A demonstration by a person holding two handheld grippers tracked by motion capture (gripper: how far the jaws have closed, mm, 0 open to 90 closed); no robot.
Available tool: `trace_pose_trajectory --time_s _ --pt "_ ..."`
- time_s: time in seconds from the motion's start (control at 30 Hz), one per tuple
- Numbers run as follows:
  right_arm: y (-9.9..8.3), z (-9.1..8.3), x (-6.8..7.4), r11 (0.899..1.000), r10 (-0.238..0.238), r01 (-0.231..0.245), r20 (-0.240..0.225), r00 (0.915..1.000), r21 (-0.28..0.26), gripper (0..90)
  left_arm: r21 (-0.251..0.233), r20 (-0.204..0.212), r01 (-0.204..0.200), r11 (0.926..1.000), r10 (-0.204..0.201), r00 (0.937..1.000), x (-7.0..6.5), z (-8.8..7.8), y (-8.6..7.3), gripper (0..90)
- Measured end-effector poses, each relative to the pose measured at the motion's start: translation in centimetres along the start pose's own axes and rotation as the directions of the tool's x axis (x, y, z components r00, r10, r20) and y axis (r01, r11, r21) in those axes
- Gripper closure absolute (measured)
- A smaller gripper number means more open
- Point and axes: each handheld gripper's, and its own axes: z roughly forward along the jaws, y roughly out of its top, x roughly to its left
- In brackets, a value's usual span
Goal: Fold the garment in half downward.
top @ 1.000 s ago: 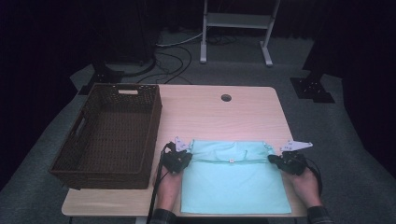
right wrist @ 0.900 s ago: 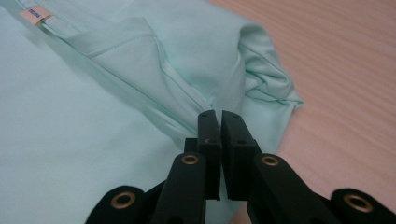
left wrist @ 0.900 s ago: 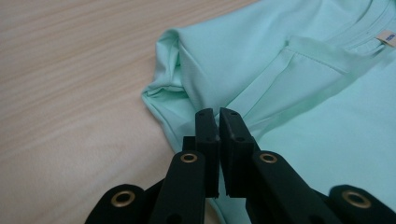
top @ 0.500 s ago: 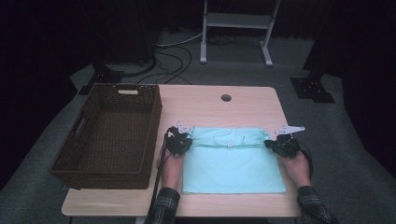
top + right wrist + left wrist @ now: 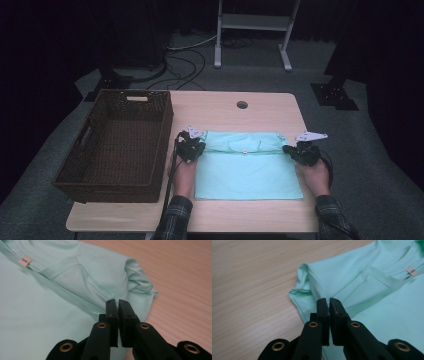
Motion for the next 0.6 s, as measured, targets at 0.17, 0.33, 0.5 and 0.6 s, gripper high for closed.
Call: trace_pose_trajectory --time_s 0.17,0.33,0.5,0.6 --pt "-0.2 -1.6 0.7 1.0 -0.011 0.011 -0.009 0.9999 -0.02 87.1 -0.024 0.013 -0.009 0.9997 0.009 0.9999 -0.6 -1.5 -0.5 87.4" --pt "-0.5 -3.2 1.5 0.999 -0.025 0.025 -0.012 0.9996 -0.041 87.0 -0.057 0.023 -0.021 0.9982 0.022 0.9995 -1.4 -3.1 -1.1 87.3" --pt "-0.8 -4.5 2.5 0.998 -0.05 0.049 -0.017 0.9986 -0.051 87.0 -0.078 0.033 -0.022 0.9967 0.024 0.9992 -2.1 -4.5 -1.9 87.2" --pt "-1.1 -5.3 3.0 0.997 -0.057 0.055 -0.02 0.9982 -0.06 87.0 -0.086 0.042 -0.018 0.9961 0.021 0.9989 -2.4 -5.4 -2.4 87.2"
